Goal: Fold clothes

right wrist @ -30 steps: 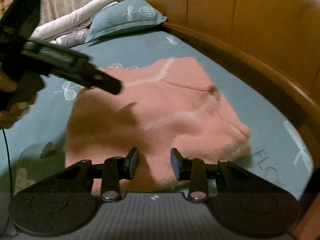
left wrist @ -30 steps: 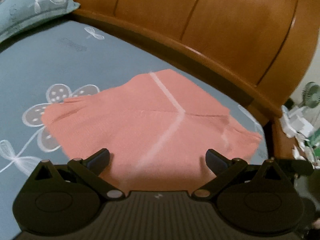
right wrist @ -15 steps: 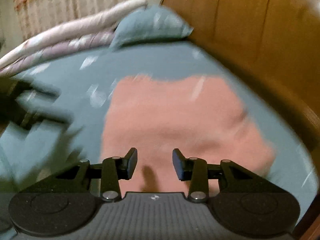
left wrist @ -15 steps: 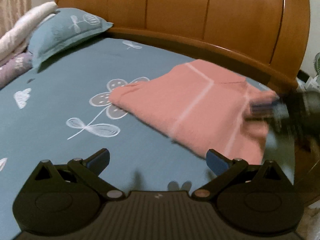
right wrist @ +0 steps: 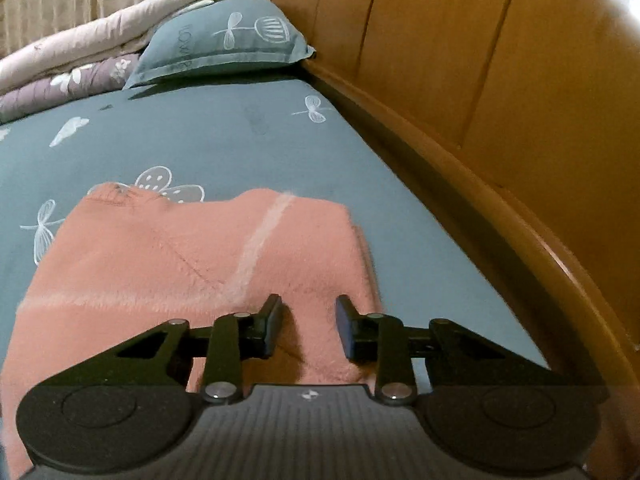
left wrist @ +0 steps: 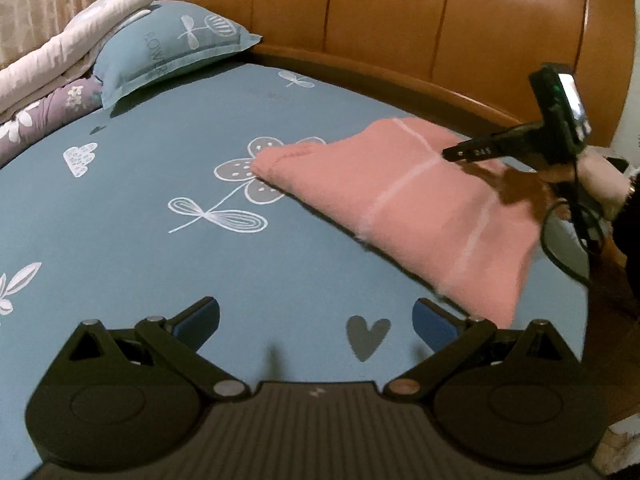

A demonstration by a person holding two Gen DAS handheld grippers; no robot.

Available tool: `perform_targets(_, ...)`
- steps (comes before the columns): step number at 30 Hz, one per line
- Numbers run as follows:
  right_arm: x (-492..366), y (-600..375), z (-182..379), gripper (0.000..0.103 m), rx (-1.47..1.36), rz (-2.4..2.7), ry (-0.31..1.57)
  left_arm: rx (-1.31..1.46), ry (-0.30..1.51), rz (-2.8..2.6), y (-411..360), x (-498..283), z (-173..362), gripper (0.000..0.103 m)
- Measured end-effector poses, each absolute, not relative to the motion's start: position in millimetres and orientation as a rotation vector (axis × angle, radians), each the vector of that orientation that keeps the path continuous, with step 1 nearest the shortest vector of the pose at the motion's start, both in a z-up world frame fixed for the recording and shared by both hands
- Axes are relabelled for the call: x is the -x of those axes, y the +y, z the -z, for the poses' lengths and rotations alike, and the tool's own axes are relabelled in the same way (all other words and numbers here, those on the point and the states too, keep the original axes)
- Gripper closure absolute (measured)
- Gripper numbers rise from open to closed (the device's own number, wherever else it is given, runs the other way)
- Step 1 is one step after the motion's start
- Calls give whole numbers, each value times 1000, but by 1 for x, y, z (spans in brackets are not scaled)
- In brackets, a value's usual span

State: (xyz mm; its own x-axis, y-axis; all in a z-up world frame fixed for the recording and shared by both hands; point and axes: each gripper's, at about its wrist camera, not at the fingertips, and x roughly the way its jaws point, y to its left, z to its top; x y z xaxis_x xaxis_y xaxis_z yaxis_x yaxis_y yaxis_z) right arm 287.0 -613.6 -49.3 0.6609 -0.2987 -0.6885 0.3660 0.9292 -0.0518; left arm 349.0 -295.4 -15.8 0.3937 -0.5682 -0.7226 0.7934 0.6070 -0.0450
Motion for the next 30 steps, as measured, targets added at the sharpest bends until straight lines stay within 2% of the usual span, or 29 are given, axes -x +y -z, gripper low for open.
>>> perform_targets(8, -292, -577, 16, 59, -12, 292, 727, -376, 750, 919, -292, -333, 10, 1)
perform_targets(13, -323, -595, 47, 56, -89, 315, 801, -389, 772, 899, -282, -326, 16, 1)
perform_targets(19, -335, -562, 18, 54, -87, 232, 786, -424, 778, 864, -267, -323, 20, 1)
perform_targets(23, -353, -536, 35, 51, -16, 177, 843, -408, 790, 855, -260, -324, 22, 1)
perform_targets(24, -357, -530, 41, 46, 6, 174, 860, -404, 794, 853, -259, -325, 22, 1)
perform_targets(26, -364, -530, 49, 43, 6, 185, 854, -400, 796, 844, -255, -325, 23, 1)
perform_targets(30, -370, -532, 41, 42, -36, 208, 888, -398, 800, 825, -245, -325, 23, 1)
